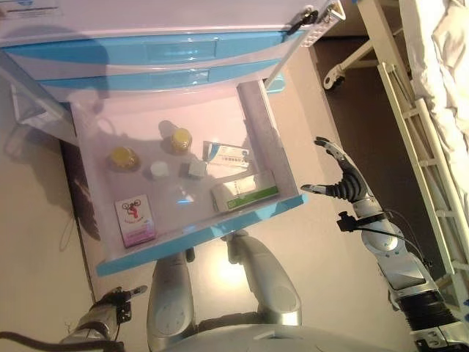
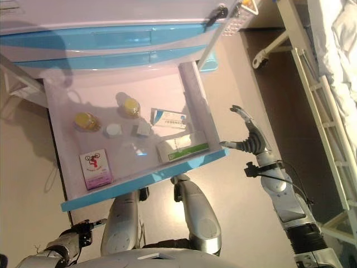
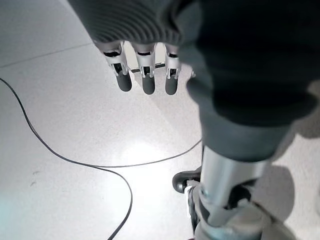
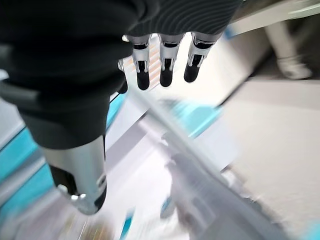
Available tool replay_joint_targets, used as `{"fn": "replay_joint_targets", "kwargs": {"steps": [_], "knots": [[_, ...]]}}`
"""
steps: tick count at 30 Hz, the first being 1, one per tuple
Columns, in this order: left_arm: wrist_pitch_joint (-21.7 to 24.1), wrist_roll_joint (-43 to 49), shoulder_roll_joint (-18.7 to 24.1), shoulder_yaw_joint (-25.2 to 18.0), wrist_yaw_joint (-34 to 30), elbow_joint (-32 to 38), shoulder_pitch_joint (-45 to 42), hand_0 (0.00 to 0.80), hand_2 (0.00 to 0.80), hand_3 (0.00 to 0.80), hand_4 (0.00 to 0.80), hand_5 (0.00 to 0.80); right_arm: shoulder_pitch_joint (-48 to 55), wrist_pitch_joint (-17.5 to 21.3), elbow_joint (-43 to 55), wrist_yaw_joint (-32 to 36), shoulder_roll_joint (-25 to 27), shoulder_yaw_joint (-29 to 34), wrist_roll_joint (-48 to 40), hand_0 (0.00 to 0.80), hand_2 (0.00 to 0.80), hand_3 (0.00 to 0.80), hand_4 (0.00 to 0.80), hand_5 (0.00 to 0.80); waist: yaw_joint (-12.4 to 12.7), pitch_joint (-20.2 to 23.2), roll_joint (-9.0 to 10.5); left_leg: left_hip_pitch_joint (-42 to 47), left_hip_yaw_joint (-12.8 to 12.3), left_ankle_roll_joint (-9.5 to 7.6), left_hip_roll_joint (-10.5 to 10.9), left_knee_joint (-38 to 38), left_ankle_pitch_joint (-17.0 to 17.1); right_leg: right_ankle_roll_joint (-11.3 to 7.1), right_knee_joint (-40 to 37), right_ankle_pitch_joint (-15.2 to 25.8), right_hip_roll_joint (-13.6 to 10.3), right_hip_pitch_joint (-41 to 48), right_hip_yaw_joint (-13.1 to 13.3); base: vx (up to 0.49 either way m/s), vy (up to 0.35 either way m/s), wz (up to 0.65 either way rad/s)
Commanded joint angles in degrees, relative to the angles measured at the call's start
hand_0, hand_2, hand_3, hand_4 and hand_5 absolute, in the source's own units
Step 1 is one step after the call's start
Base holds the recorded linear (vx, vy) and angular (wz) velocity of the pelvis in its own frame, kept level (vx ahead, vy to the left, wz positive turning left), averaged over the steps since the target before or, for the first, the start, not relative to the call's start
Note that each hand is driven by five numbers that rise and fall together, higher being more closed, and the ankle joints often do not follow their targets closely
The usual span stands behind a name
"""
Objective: Open the drawer and pick up the medicine
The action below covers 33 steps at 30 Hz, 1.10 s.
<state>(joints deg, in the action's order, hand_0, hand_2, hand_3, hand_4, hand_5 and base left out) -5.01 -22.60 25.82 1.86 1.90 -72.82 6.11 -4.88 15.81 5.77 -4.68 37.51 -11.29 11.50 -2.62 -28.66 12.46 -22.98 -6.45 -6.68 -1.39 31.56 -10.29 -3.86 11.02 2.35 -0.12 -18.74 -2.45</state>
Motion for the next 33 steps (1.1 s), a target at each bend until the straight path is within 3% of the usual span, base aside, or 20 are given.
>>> {"fn": "replay_joint_targets", "kwargs": {"steps": [1,9,14,23,33], "knots": [[-1.8,-2.7,0.5,0.1,0.2,-1.6,-3.1,0.0,0.0,0.0,0.0,0.0,-4.5,0.2,3.2,-0.1,2.7,-0.7,0.8,0.0,0.0,0.0,0.0,0.0,3.2,1.8,-0.55,4.2,2.2,0.43,3.0,-12.6,3.8,-1.2,5.2,2.6,-1.1,0.1,1.1,-0.004,-0.064,0.5],[-1.7,-5.1,0.7,0.7,0.0,-1.8,-2.7,0.0,0.0,0.0,0.0,0.0,-12.9,-5.2,-1.5,0.4,2.8,-6.0,1.3,0.0,0.0,0.0,0.0,0.0,7.3,1.4,-1.16,4.5,6.2,1.49,3.2,-16.2,5.5,0.16,4.8,-0.5,-1.1,2.1,-2.2,0.038,-0.071,0.38],[-0.9,-4.9,0.0,0.7,-1.3,-2.1,-3.1,0.0,0.0,0.0,0.0,0.0,-20.2,-9.0,-10.9,-4.9,1.4,-8.6,4.3,0.0,0.0,0.0,0.0,0.0,10.5,0.8,-2.8,4.6,9.2,2.71,3.1,-18.9,7.6,1.59,4.8,-3.0,-1.4,2.9,-5.8,0.053,-0.051,0.47],[-0.7,-2.6,-1.9,1.0,-2.1,-1.0,-4.4,0.0,0.0,0.0,0.0,0.0,-27.8,-11.2,-21.8,-8.0,1.1,-10.2,5.6,0.0,0.0,0.0,0.0,0.0,13.3,0.0,-4.64,4.0,11.2,3.66,3.4,-20.2,9.3,2.84,5.7,-4.7,-2.3,3.1,-9.1,0.026,-0.013,0.28],[1.0,-1.2,-3.6,3.1,-2.6,0.3,-3.4,0.0,0.0,0.0,0.0,0.0,-34.1,-13.6,-28.3,-5.3,0.4,-13.7,6.7,0.0,0.0,0.0,0.0,0.0,14.4,0.1,-6.73,3.5,12.1,4.46,3.9,-21.5,10.7,3.43,5.7,-5.5,-3.3,2.6,-10.6,0.01,0.013,0.07]]}}
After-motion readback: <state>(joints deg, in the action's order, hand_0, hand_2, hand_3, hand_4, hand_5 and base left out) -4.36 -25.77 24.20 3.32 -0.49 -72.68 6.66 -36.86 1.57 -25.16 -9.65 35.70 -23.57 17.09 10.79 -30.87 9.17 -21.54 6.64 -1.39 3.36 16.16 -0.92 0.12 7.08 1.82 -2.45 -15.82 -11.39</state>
